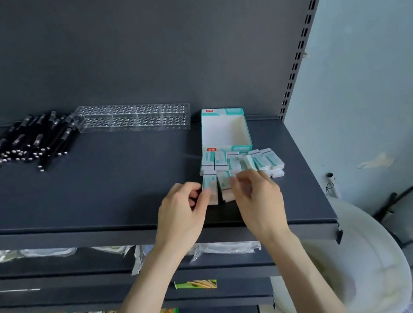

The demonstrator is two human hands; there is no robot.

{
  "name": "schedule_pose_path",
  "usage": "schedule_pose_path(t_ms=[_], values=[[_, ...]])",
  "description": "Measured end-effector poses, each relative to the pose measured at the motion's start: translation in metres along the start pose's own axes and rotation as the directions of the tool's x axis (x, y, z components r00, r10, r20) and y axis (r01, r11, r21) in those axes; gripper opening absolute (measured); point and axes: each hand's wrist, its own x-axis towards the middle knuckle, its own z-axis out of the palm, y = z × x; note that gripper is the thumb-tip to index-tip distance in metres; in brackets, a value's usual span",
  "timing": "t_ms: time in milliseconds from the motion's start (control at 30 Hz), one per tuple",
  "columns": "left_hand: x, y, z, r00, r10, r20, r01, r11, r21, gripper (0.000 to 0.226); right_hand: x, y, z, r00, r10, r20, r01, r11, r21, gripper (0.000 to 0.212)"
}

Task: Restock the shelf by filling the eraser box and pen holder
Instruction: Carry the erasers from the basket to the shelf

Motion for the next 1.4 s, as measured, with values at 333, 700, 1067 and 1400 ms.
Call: schedule_pose_path(t_ms=[333,700,1067,1400], values=[[-0.012,-0.018,-0.085,0.983,0.109,-0.147,-0.104,0.994,0.040,0.019,-0.003,-0.054,0.007,0.958,-0.282,-0.057,0.287,0.948,0.134,0.015],[-0.050,-0.120,-0.256,0.934,0.026,-0.355,0.016,0.993,0.116,0.036,-0.050,-0.205,0.141,0.847,-0.514,0.134,0.483,0.851,0.207,0.026],[-0.107,-0.282,-0.444,0.877,-0.163,-0.453,0.268,0.947,0.179,0.034,-0.146,-0.371,0.336,0.752,-0.573,0.324,0.474,0.813,0.337,0.029],[-0.041,-0.386,-0.562,0.846,-0.164,-0.508,0.292,0.939,0.183,0.036,-0.119,-0.481,0.464,0.740,-0.596,0.313,0.496,0.797,0.346,0.028]])
